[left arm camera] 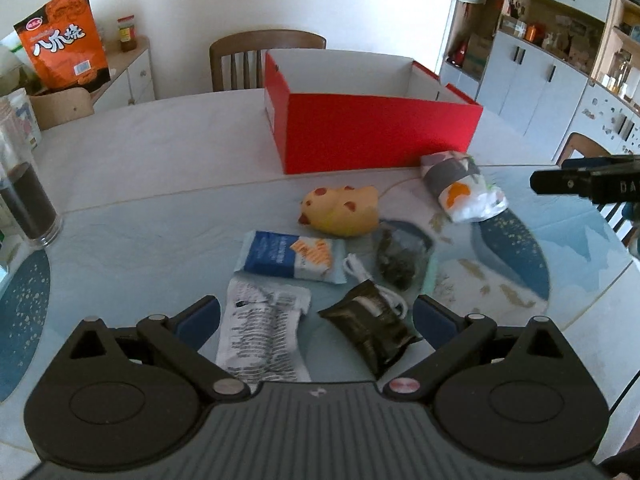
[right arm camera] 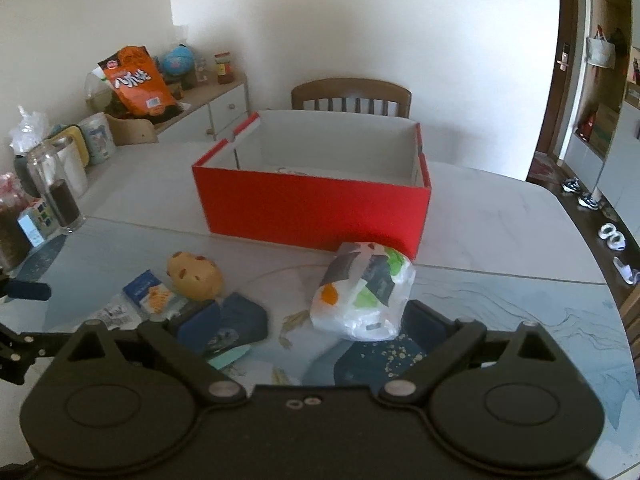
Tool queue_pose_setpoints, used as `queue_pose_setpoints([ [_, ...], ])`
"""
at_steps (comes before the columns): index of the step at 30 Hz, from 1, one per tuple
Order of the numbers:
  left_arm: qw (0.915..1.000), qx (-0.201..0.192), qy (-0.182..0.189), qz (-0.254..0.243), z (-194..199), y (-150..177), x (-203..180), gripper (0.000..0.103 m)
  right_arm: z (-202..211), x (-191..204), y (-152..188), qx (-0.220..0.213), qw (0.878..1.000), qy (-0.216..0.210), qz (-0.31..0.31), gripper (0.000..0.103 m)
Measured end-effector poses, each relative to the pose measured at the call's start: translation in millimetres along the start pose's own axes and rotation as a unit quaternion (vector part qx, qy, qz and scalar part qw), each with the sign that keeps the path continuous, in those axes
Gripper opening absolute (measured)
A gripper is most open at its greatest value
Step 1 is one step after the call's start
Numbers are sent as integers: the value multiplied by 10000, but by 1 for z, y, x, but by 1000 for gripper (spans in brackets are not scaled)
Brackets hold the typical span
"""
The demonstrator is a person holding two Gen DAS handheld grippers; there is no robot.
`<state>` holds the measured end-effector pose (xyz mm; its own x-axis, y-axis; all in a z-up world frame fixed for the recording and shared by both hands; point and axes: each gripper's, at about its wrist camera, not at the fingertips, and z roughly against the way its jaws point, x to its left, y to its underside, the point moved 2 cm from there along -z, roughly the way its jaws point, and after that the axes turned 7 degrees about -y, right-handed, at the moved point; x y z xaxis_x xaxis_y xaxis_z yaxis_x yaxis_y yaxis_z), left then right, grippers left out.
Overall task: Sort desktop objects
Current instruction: 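Withdraw both grippers from the box back toward the remaining snacks, then grasp the white printed wrapper with the left gripper while the right grasps the white plastic bag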
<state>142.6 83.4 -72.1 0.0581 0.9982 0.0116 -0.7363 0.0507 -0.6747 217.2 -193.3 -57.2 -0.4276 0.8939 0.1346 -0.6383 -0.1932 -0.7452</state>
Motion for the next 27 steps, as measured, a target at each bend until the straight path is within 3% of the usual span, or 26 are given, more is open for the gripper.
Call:
queue_pose_setpoints([
  [11,10000,76,-47,-41,-22,14,16,103,-35,-16,-4,-34,9994,316,-152,100],
  [17,9997,139,-184,-40,-38,19,21,103,-62,-28,-1,41,9983,447,-371,101],
  [27,9995,273,-110,-75,-55,22,24,103,-108,-45,-3,268,9959,605,-618,103],
])
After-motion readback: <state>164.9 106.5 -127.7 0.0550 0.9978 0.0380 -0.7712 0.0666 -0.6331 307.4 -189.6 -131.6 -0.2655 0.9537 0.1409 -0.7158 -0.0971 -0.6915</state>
